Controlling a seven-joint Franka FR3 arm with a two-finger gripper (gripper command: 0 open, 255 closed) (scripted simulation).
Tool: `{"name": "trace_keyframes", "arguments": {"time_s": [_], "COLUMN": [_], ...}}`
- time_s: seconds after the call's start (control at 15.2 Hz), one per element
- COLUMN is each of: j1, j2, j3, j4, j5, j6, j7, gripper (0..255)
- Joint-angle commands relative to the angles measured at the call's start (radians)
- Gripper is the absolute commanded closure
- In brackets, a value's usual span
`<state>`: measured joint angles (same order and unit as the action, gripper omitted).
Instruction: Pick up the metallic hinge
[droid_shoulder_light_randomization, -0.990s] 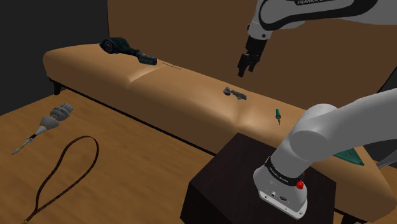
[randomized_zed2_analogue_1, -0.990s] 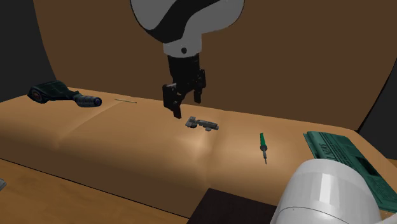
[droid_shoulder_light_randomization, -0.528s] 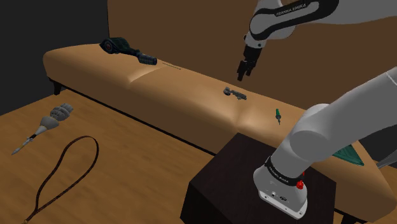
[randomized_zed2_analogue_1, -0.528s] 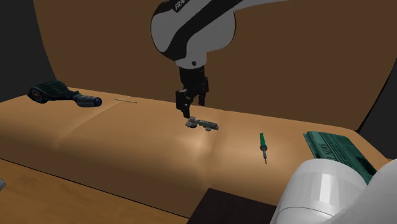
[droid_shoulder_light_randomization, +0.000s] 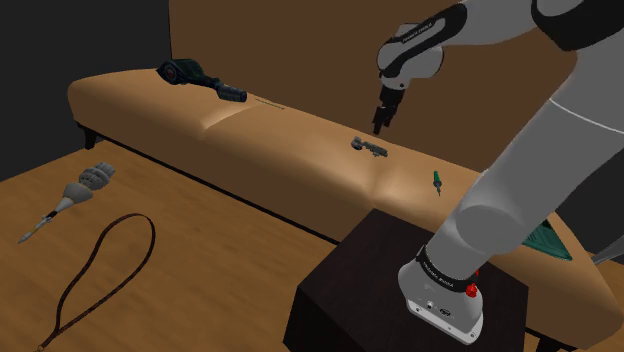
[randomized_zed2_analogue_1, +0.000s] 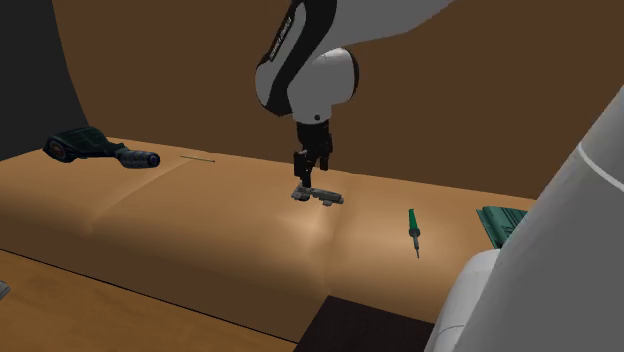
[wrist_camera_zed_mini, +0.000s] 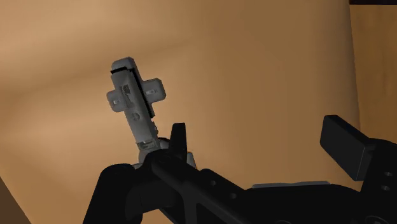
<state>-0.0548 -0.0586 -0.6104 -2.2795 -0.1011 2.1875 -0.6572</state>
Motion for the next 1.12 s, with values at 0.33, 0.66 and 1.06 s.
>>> {"name": "trace_keyframes", "arguments": {"time_s": [0.33,0.66,1.06], "j1": [-0.082,-0.187,-0.207], "j2": [0.339,0.542,0.597], "j3": [-0.008,0.046,0.072], "j4": [0.199,0.37,0.363], "j5": [0.231,0.336,0.369], "j6": [0.049,0.035,0.093], "j7": [-0.278,-0.402,-0.42], "gripper": [0,0,0]}}
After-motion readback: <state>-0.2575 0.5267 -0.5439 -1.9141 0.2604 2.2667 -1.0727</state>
